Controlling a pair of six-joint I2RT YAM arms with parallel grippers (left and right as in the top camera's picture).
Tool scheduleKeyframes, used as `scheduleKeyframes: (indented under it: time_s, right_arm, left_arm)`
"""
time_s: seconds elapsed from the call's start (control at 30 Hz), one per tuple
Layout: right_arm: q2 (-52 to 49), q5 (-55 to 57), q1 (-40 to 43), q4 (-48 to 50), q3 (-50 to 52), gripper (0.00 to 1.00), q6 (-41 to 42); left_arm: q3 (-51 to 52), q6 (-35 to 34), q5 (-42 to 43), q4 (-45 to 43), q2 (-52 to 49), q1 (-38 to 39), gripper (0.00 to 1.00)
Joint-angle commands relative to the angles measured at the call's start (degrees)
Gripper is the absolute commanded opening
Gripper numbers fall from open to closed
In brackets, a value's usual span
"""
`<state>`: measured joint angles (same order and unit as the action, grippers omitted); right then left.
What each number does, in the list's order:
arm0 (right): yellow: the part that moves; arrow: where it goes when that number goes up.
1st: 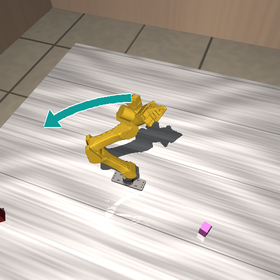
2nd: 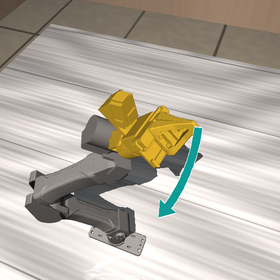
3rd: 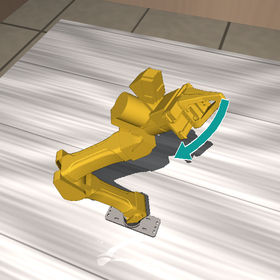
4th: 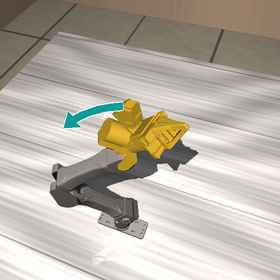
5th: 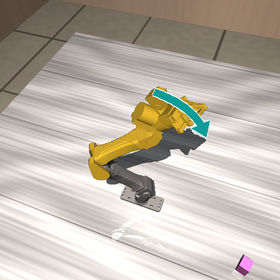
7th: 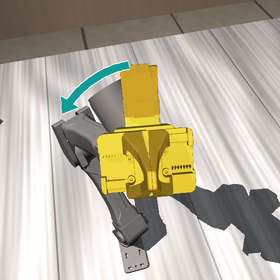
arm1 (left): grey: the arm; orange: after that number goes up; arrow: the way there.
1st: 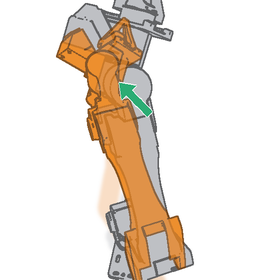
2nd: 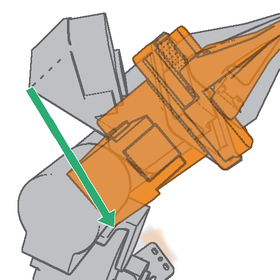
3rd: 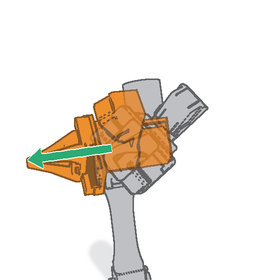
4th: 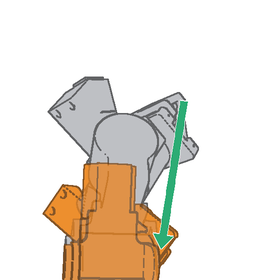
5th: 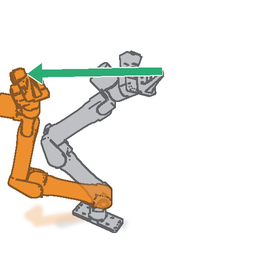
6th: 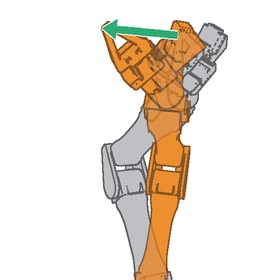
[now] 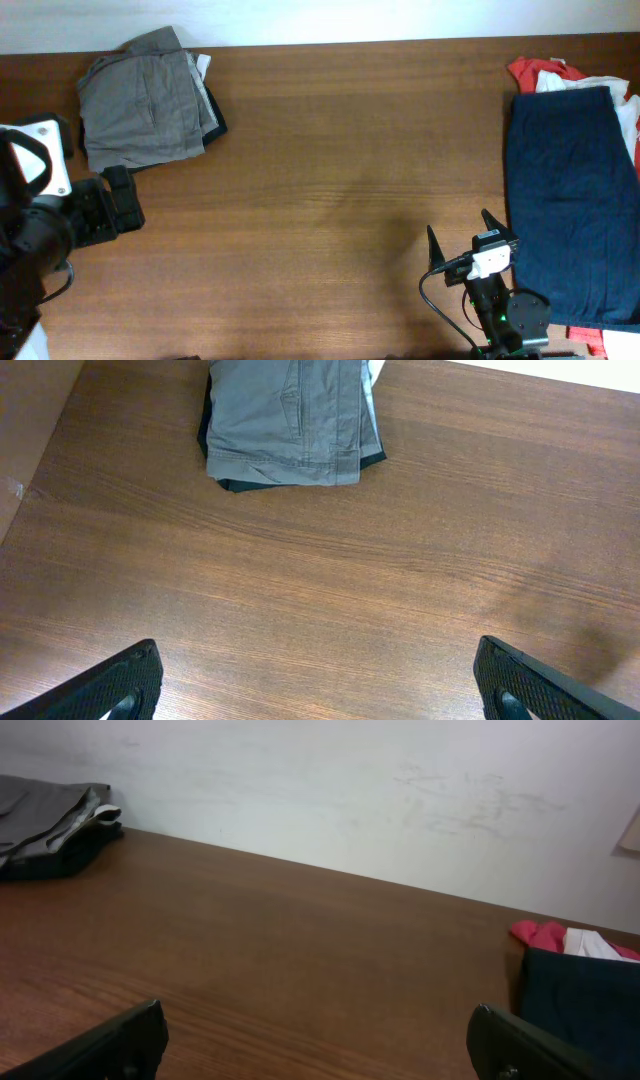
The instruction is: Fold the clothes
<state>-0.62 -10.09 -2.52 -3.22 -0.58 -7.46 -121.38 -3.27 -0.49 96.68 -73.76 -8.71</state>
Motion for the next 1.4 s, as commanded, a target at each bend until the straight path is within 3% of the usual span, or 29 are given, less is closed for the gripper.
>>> scheduleKeyframes:
  time_s: [0.0, 0.47, 0.6, 0.7, 0.8, 1.03, 1.1, 1.23, 1.37]
  right_arm:
    - [0.4, 0.7, -0.5, -0.4, 0.3, 0.99, 0.4]
    - [0.4, 0.7, -0.5, -0.4, 0.3, 0.99, 0.4]
    - [0.4, 0.7, -0.5, -0.4, 0.3, 0.99, 0.4]
    - [0.4, 0.7, -0.5, -0.4, 0.3, 0.99, 0.4]
    - [0.4, 0.7, -0.5, -0.4, 0.3, 0.99, 0.4]
    - [0.4, 0.7, -0.5, -0.4, 0.3, 0.99, 0.4]
    - [0.4, 0.7, -0.5, -0.4, 0.3, 0.98, 0.4]
    - [0.4, 0.7, -0.5, -0.4, 0.3, 0.99, 0.4]
    - [0.4, 0.7, -0.5, -0.4, 0.3, 0.98, 0.4]
  left_arm:
    - [-0.1, 0.3, -0.4, 0.0, 0.1, -0.2, 0.99]
    - [-0.1, 0.3, -0.4, 0.0, 0.3, -0.2, 0.99]
    - [2.8, 0.2, 5.7, -1.4, 4.4, -0.2, 0.99]
    - [21.1, 0.3, 5.2, -17.5, 13.4, 2.3, 0.99]
    - [48.0, 2.0, 5.0, -40.5, 23.7, 3.4, 0.99]
    - [90.3, 1.9, 8.5, -86.7, 41.7, 3.5, 0.99]
    - [98.1, 1.9, 8.4, -96.1, 47.8, 3.9, 0.99]
    - [108.9, 2.0, 8.2, -105.8, 58.1, 4.2, 0.99]
    - [116.8, 1.9, 8.3, -110.4, 66.5, 4.2, 0.99]
